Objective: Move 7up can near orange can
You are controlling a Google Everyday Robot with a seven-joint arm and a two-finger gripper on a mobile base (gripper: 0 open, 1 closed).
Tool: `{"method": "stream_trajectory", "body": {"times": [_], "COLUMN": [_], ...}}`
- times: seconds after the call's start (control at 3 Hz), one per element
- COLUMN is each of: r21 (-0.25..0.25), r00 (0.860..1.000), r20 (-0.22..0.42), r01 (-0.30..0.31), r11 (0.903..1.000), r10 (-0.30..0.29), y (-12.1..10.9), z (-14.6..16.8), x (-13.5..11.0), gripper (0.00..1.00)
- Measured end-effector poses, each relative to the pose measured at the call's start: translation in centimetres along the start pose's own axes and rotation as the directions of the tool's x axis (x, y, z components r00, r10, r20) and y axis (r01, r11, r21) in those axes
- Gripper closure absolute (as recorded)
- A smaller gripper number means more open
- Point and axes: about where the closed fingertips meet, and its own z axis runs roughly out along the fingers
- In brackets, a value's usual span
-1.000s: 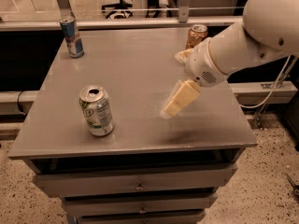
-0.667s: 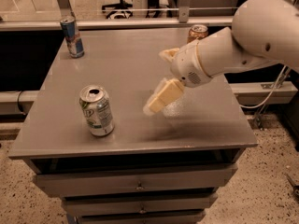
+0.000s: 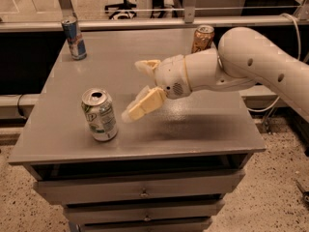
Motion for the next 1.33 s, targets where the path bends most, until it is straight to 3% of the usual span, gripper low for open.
{"method": "stream_trajectory", "body": {"times": [0.33,0.67,1.0,1.33], "r21": [-0.07,-0.089,-0.077,-0.099], "r00": [0.996,0.99,0.985,0.98], "r20": [0.08,0.14,0.164,0.193], "r01": [-0.021,0.032,0.066,0.071], "r11": [0.9973,0.9955,0.9948,0.9925], "r10": [0.026,-0.019,-0.053,-0.051], "y": [1.1,2.4,2.7,3.3], "z": [1.4,3.8,5.2,6.3], "x": [-0.2,-0.4,-0.6,-1.5], "gripper": [0.0,0.0,0.0,0.01]}}
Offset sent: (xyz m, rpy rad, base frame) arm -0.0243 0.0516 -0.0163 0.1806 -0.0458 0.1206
